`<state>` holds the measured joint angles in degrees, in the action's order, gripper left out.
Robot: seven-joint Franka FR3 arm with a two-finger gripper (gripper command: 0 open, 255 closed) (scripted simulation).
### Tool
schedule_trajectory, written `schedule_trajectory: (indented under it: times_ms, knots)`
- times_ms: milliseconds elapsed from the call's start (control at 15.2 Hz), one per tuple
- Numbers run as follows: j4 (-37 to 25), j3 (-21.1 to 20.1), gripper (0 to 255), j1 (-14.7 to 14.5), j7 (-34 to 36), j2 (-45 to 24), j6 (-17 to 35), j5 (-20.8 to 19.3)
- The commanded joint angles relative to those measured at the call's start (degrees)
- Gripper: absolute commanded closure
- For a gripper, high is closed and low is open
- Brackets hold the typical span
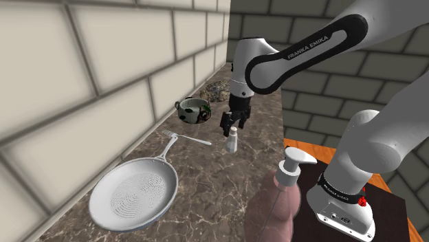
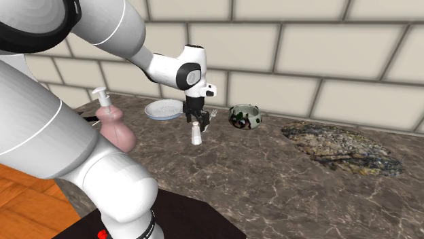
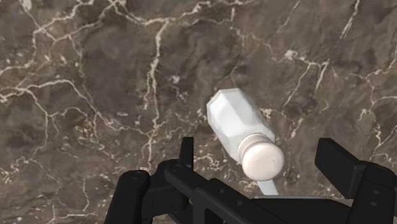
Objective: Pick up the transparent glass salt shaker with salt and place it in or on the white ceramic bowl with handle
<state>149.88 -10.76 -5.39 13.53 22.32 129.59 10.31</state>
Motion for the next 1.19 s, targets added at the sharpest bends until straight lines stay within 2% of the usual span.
schedule_trajectory:
  times_ms: [0,330,396,990,1122]
  knots:
    - [0.15,-0.02,0,0.01,-0.04,-0.23,0.41,0.01]
    - [0.14,-0.01,0,0.01,-0.04,-0.23,0.39,0.01]
    - [0.14,-0.01,255,0.01,-0.04,-0.23,0.39,0.01]
    - [0.14,-0.02,255,0.01,-0.04,-0.23,0.41,0.01]
    - [-0.71,0.12,255,0.03,0.07,0.74,-1.42,-0.1]
